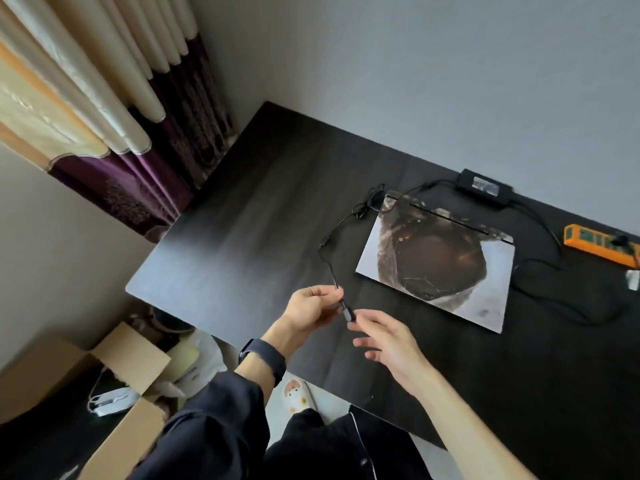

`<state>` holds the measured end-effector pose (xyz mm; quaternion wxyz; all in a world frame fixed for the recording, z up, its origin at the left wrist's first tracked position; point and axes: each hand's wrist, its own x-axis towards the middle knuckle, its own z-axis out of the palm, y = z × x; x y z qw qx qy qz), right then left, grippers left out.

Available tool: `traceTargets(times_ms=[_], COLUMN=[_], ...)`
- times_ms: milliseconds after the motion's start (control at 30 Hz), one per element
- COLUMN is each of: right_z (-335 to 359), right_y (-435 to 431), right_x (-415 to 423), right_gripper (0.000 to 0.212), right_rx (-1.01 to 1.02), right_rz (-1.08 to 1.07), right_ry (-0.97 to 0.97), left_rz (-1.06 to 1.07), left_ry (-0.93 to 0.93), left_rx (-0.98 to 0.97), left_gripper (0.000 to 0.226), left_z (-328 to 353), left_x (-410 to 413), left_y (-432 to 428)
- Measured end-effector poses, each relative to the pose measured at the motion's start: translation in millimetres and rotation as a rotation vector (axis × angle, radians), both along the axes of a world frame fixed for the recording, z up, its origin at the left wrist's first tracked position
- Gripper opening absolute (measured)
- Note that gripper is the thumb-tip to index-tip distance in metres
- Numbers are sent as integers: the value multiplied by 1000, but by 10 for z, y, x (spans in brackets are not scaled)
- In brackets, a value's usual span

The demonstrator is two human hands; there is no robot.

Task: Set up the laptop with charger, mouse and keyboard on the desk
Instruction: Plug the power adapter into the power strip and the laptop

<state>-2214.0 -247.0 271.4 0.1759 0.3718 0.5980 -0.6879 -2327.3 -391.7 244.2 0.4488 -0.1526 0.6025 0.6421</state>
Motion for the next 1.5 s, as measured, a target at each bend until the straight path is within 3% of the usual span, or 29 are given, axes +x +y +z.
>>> traceTargets(times_ms=[333, 467, 533, 633, 900, 1033, 1133, 1200, 1367, 1433, 1500], right_z=[157, 118, 87, 18, -675, -980, -1047, -1057, -1009, -974, -956], right_y=[434, 876, 1096, 1559, 2641, 2827, 2815, 2799, 2988, 3154, 3304], right_x=[-189, -363, -426, -524, -968, -1118, -1152, -1191, -1440, -1557, -1656], right_gripper=[16, 16, 15, 13, 9, 16, 15, 14, 16, 16, 20], right_rx=[291, 386, 394, 412, 381, 315, 302, 273, 138, 169, 243], right_rz=[-242, -308, -353, -416, -394, -453, -553, -627, -874, -953, -982], right_ry=[179, 207, 208, 191, 109, 78, 90, 110, 137, 148, 132], left_rz=[-251, -238, -204, -345, -623, -592, -618, -505, 364, 382, 156], left_ry=[263, 270, 289, 431, 676, 588, 529, 456, 155, 121, 149], left_rx=[-75, -213, -400, -650, -880, -924, -963, -907, -367, -181, -201], left_gripper=[17, 51, 68, 65, 67, 72, 57, 50, 26, 15, 15], left_z=[268, 187, 86, 7, -317, -635, -787, -763, -533, -460, -526], left_x=[-475, -794, -933, -1106, -1645, -1919, -2097, -2255, -2936, -3197, -3308], left_y=[791, 1084, 1172, 1378, 2022, 2238, 2272, 2292, 2623, 2809, 2912])
